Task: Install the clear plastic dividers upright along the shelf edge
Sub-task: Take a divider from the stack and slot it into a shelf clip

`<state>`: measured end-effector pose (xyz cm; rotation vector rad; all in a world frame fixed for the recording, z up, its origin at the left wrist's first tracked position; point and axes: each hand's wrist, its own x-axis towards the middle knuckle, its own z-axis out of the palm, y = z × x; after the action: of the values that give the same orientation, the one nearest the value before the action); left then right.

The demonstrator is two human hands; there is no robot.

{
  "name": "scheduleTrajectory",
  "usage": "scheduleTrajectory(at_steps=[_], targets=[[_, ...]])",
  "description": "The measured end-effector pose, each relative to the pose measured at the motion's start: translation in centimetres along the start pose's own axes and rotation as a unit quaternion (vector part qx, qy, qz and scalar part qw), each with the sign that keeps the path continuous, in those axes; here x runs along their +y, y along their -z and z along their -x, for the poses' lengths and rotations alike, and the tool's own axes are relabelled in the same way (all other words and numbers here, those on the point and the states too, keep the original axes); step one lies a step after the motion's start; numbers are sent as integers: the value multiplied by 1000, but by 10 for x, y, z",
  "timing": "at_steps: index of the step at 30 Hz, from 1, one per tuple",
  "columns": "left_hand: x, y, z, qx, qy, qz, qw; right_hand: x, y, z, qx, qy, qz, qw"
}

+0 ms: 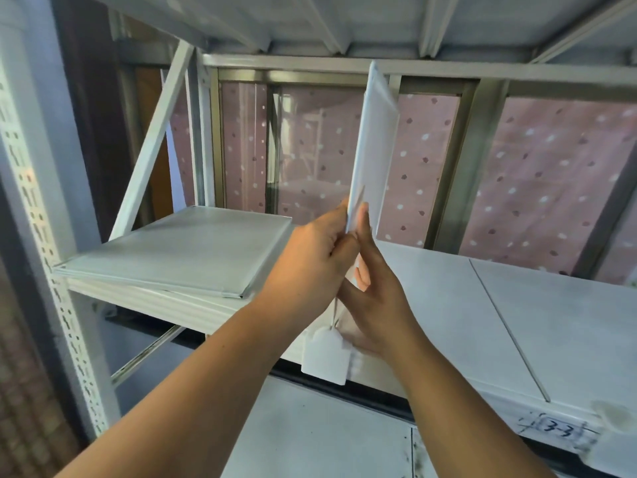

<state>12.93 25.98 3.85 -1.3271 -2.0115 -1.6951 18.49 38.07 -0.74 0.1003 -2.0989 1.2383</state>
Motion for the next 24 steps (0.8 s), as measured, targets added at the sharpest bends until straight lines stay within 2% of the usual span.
scheduleTrajectory(at_steps=[7,12,17,24], targets=[[4,-1,-1,-1,17,-3,1000,1,1,0,1,12,9,1000],[0,-2,4,8,14,2,1000,1,2,1,5,18,64,998],[-10,-6,11,17,54,-6,998,0,2,6,24,-1,141,990],[-10,-2,18,15,56,-25,998,-1,-4,4,21,-10,176,984]])
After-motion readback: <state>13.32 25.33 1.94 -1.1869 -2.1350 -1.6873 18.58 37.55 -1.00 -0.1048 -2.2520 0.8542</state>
